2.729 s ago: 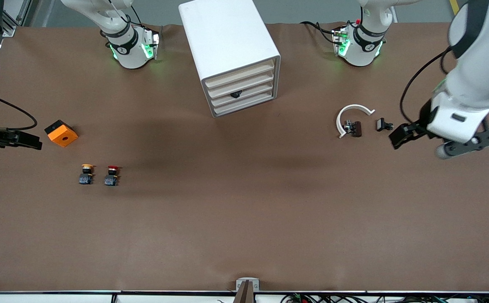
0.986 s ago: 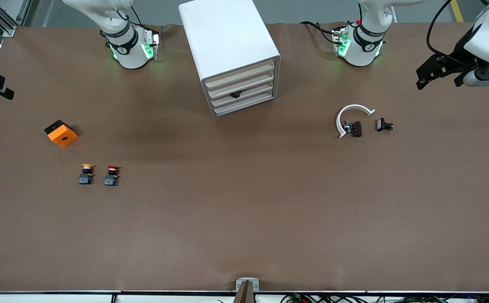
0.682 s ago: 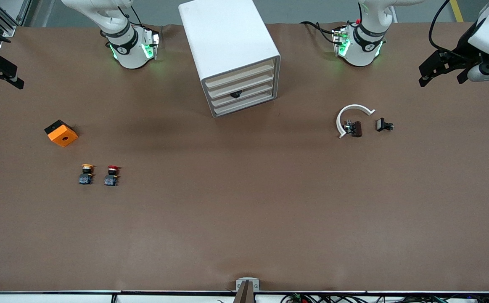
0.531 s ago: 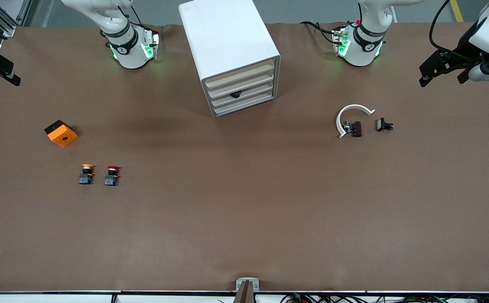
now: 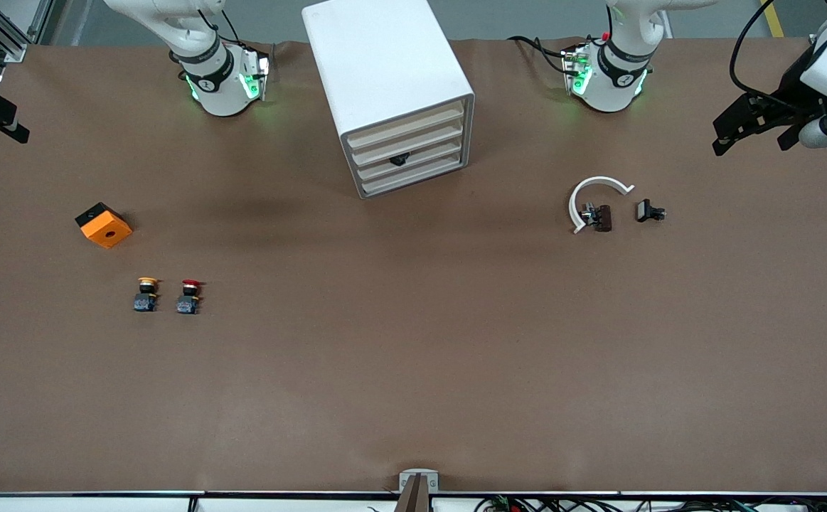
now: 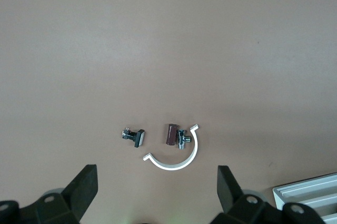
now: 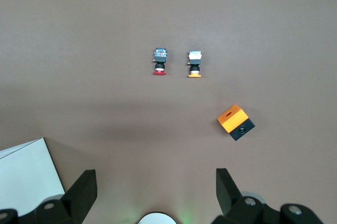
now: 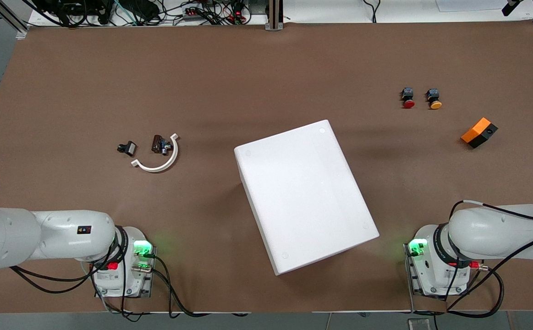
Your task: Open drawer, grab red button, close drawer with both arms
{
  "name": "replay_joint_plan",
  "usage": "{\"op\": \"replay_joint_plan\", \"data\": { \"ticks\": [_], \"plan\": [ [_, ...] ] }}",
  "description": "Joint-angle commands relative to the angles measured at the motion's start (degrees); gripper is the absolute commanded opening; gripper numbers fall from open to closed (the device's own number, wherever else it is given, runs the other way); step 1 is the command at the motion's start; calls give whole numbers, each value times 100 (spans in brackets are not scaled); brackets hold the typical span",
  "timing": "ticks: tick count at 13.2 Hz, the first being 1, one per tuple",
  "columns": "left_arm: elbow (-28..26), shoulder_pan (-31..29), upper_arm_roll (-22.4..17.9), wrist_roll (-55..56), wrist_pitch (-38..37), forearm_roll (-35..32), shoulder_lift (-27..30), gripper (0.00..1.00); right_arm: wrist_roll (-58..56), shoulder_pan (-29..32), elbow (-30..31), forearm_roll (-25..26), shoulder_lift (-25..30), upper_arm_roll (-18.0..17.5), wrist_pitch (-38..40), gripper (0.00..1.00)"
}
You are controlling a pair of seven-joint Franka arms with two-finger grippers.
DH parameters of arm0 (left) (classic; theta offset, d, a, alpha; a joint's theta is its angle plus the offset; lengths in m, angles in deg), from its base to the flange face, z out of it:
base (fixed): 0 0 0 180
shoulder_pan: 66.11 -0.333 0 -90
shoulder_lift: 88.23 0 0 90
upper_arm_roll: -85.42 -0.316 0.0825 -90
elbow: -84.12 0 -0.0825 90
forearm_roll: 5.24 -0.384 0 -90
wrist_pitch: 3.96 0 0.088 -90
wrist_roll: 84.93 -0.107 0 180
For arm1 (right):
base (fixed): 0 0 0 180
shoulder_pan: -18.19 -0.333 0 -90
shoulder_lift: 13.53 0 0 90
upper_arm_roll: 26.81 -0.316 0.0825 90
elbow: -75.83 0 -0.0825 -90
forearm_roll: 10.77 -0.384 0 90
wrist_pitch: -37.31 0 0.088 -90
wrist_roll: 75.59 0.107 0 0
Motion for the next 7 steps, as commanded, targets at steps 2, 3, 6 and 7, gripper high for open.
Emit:
{"op": "replay_joint_plan", "data": {
  "ticks": [2,3,6,7],
  "plan": [
    [382,3,7,-146,-302,-184,-204,100,-22,64,173,217,187,-109,-122,100],
    [417,11,7,-146,-328,-184,-230,100,21,64,173,244,196,-196,-122,100],
    [444,-6,16,-154,-337,-184,-231,100,765,38,182,236,240,-310,-122,100],
    [444,-6,16,-154,-338,-184,-239,100,882,46,251,236,310,-442,-139,100]
  ]
}}
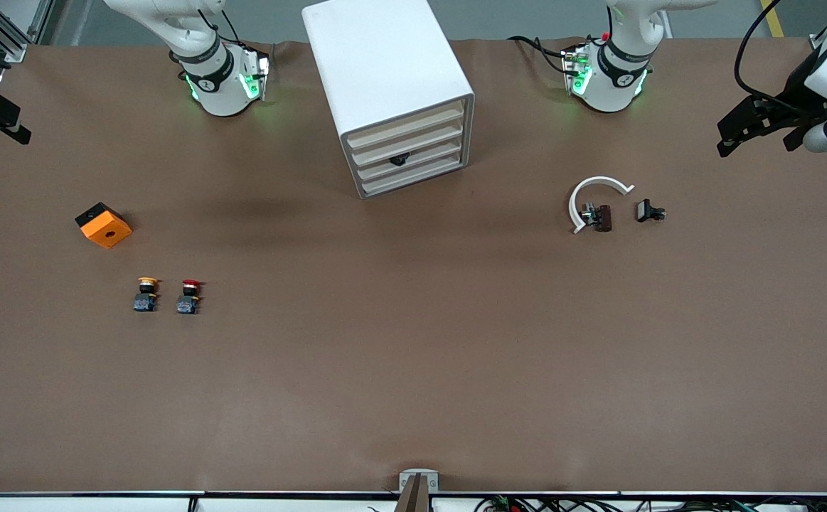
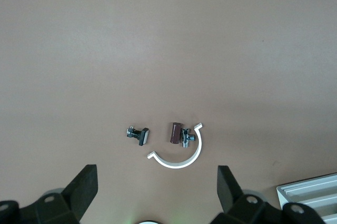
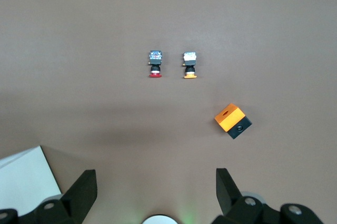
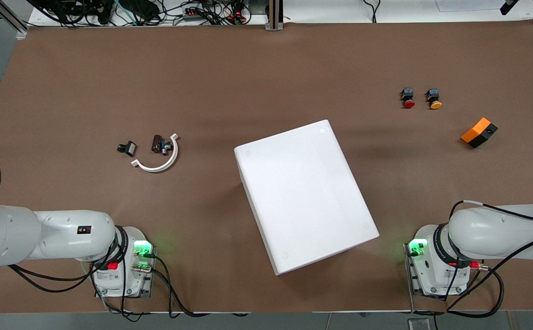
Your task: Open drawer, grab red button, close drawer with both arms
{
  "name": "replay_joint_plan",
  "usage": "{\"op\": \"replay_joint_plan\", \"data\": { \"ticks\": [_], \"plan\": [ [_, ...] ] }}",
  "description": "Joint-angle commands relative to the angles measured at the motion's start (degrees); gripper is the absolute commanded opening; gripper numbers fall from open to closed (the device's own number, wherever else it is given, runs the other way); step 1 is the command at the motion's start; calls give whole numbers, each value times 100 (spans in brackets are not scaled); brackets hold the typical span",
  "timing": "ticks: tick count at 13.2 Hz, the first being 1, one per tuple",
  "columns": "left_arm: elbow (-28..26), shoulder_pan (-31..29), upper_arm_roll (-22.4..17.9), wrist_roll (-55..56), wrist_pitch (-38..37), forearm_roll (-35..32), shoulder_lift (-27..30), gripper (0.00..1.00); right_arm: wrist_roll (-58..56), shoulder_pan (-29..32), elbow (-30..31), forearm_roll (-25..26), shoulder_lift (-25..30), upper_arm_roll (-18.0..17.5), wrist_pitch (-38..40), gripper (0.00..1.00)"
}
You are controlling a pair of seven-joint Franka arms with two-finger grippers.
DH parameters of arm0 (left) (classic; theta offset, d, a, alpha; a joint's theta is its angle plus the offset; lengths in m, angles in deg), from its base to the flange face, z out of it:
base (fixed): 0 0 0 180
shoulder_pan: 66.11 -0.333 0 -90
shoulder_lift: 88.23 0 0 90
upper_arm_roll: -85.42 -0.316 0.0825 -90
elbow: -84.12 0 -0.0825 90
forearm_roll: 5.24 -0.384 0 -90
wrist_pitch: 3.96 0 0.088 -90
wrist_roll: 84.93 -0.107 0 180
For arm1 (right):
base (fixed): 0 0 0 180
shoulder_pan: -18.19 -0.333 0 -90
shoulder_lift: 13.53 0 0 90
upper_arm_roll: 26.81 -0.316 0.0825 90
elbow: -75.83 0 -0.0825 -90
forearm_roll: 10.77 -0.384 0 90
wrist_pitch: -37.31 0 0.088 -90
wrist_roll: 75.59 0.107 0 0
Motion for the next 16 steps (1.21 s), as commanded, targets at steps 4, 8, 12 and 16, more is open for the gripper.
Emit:
{"op": "replay_joint_plan", "data": {
  "ticks": [4,8,12,16],
  "plan": [
    [202,1,13,-139,-151,-98,-101,100,402,63,704,80,586,-230,-386,100],
    [202,1,13,-139,-151,-98,-110,100,419,72,749,71,613,-230,-405,100],
    [211,-7,13,-147,-151,-90,-110,100,569,45,749,63,613,-230,-378,100],
    [219,-16,13,-139,-151,-89,-119,100,569,45,740,63,595,-230,-396,100]
  ]
}}
